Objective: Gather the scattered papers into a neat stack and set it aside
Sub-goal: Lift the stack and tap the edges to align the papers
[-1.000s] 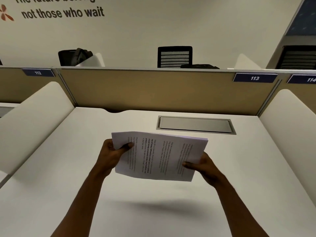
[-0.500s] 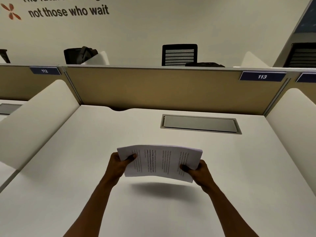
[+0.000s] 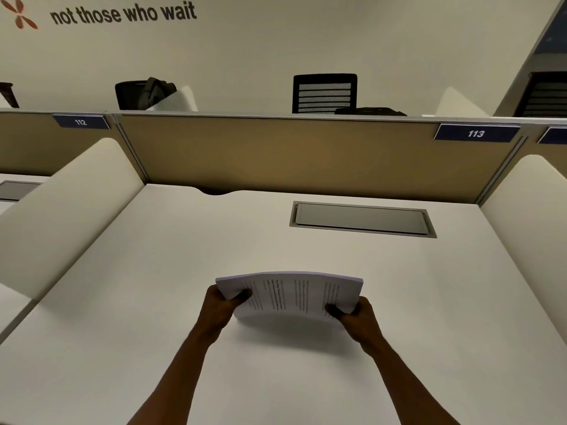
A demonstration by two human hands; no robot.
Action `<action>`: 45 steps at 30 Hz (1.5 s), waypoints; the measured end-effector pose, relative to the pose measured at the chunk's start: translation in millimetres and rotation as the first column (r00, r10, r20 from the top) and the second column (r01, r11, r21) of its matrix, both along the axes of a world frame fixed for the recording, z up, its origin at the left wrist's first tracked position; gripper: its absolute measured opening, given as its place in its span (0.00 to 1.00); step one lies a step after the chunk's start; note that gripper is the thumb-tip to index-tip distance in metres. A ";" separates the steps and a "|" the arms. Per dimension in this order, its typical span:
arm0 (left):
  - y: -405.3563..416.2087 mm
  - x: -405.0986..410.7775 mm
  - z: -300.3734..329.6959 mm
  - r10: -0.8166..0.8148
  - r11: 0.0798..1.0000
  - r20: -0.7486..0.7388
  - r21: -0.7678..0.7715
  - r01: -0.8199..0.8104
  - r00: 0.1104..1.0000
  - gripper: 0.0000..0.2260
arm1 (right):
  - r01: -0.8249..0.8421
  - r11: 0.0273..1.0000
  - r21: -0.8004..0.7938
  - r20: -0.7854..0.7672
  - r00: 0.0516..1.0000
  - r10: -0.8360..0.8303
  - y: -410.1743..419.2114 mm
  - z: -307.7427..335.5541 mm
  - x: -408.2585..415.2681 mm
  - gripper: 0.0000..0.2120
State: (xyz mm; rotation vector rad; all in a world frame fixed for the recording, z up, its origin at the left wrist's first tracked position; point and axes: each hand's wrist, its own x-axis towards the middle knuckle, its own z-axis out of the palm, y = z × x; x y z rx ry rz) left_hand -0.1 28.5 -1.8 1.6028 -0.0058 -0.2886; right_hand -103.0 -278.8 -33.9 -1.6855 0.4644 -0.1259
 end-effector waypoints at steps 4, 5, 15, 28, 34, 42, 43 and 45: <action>-1.7 -1.6 -2.2 0.023 0.999 -0.018 0.034 -0.023 1.000 0.08 | 0.007 1.000 0.000 0.000 1.000 -0.007 1.0 -1.8 0.2 0.14; -1.0 -1.4 0.4 0.028 0.999 -0.011 0.028 -0.028 1.000 0.07 | 0.006 1.000 0.002 0.010 1.000 -0.006 0.5 -0.5 1.6 0.14; -1.1 -1.3 -3.5 0.016 0.999 -0.045 0.053 -0.013 0.999 0.05 | -0.024 0.997 -0.073 -0.007 1.000 0.023 -0.2 -3.3 2.4 0.11; 6.4 10.7 63.0 0.089 0.872 0.447 0.398 -0.286 0.890 0.38 | -0.313 0.798 -0.515 -0.025 0.936 0.351 -39.2 113.9 43.0 0.07; -17.7 24.0 122.8 -0.428 0.792 0.386 0.597 0.132 0.817 0.31 | -0.509 0.633 -0.583 -0.134 0.829 0.543 -23.8 179.4 71.2 0.07; -12.3 19.8 140.9 -0.339 0.908 0.311 0.356 0.222 0.888 0.06 | -0.678 0.637 -0.366 -0.127 0.714 0.688 -17.4 233.3 91.4 0.13; -8.0 18.4 141.3 -0.311 0.925 0.305 0.314 0.213 0.900 0.06 | -0.673 0.692 -0.261 -0.031 0.722 0.691 -22.2 234.5 90.9 0.18; 3.1 16.6 140.3 -0.235 0.961 0.278 0.213 0.179 0.932 0.08 | -0.582 0.811 0.050 0.168 0.806 0.568 -30.8 228.8 87.6 0.33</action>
